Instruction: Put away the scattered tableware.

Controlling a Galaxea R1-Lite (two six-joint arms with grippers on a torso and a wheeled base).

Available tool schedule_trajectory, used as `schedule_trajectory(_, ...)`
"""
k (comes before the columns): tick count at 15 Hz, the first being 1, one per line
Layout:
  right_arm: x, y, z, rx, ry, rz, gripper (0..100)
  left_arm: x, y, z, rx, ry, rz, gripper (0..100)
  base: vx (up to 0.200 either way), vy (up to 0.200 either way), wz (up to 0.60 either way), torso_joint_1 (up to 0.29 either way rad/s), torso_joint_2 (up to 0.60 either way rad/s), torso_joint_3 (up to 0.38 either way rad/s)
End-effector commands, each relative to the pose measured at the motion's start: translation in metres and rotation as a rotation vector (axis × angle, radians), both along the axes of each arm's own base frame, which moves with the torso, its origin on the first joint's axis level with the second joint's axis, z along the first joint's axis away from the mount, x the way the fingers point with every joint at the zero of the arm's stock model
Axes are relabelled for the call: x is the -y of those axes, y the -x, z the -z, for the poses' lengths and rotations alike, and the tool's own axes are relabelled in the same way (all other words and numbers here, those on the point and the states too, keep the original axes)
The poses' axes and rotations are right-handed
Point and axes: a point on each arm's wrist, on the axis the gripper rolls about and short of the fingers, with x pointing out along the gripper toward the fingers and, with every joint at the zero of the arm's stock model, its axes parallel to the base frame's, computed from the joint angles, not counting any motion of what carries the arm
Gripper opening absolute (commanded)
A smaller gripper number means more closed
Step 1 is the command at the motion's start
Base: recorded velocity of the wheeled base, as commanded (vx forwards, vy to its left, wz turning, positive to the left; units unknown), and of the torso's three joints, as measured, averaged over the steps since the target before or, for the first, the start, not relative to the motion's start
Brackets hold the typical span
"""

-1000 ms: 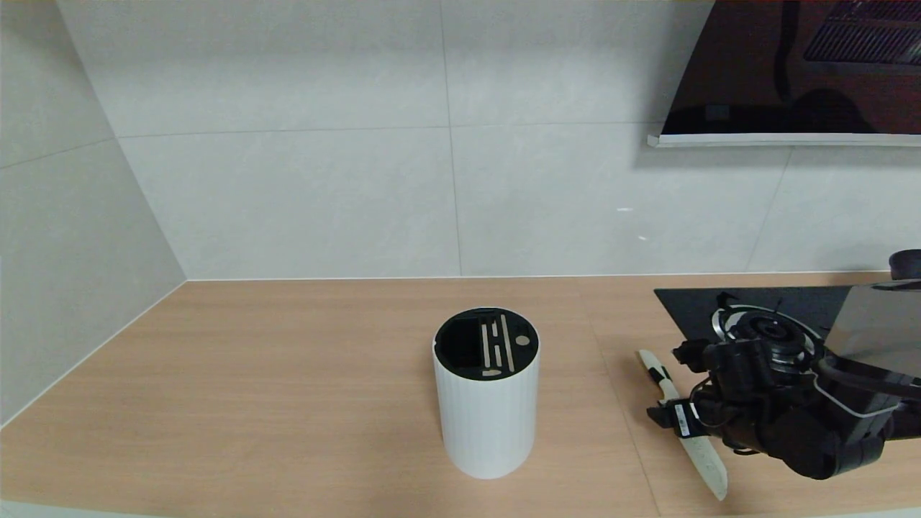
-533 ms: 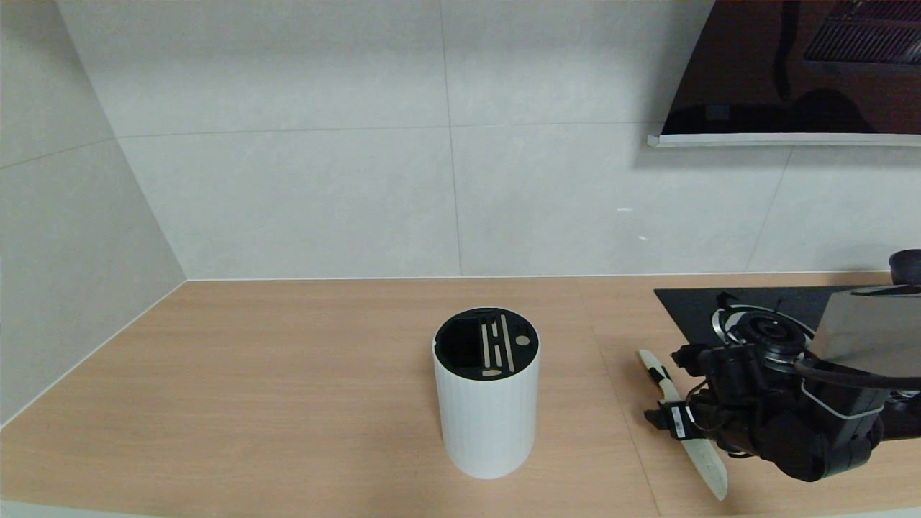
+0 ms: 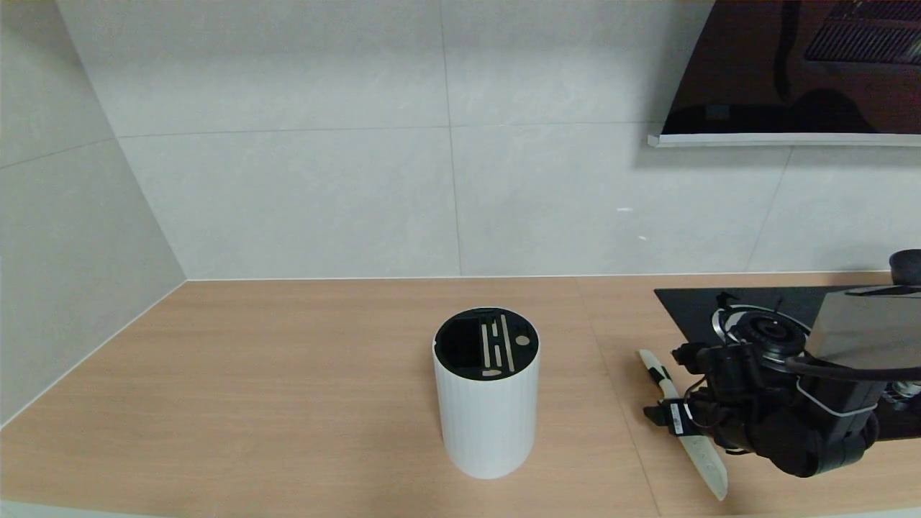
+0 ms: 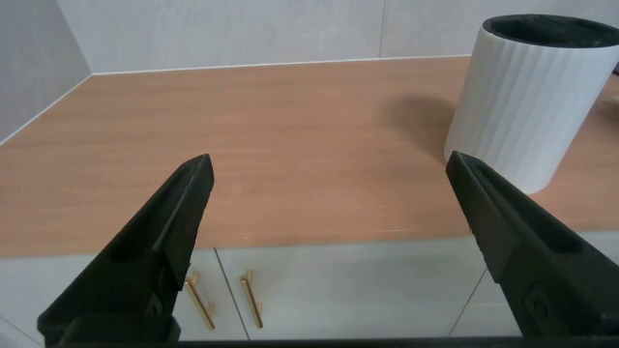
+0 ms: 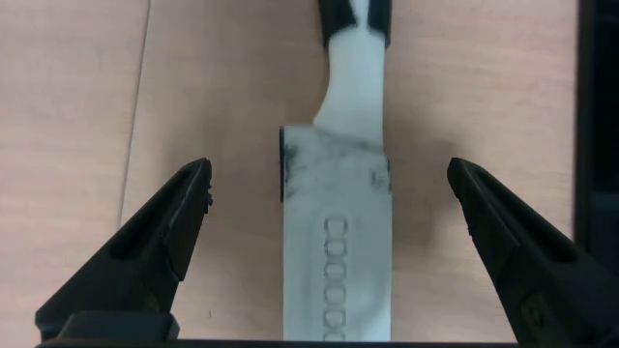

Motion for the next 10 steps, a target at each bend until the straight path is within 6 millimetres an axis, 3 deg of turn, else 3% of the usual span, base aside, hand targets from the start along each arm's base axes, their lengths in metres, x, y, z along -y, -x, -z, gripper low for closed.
schedule_trajectory(1, 0.0018, -0.0014, 0.0038, -0.007, 0.002, 0.006, 100, 0.0, 0.0, -0.0001, 0.001, 0.0, -0.001, 100, 0.0, 0.0, 0.0, 0.0, 0.0, 0.0)
schedule_trajectory(2, 0.0038, -0.0021, 0.0041, -0.007, 0.002, 0.012, 100, 0.0, -0.0001, 0.0003, -0.001, 0.0, 0.0, 100, 0.0, 0.0, 0.0, 0.0, 0.0, 0.0)
schedule_trajectory(3, 0.0037, -0.0028, 0.0042, -0.006, 0.0, 0.013, 0, 0.0, 0.0, -0.0001, 0.001, 0.0, 0.0, 100, 0.0, 0.0, 0.0, 0.0, 0.0, 0.0)
schedule_trajectory(10, 0.0037, -0.0026, 0.0023, -0.001, -0.001, 0.013, 0, 0.0, 0.0, -0.0001, 0.001, 0.0, 0.0, 100, 0.0, 0.0, 0.0, 0.0, 0.0, 0.0)
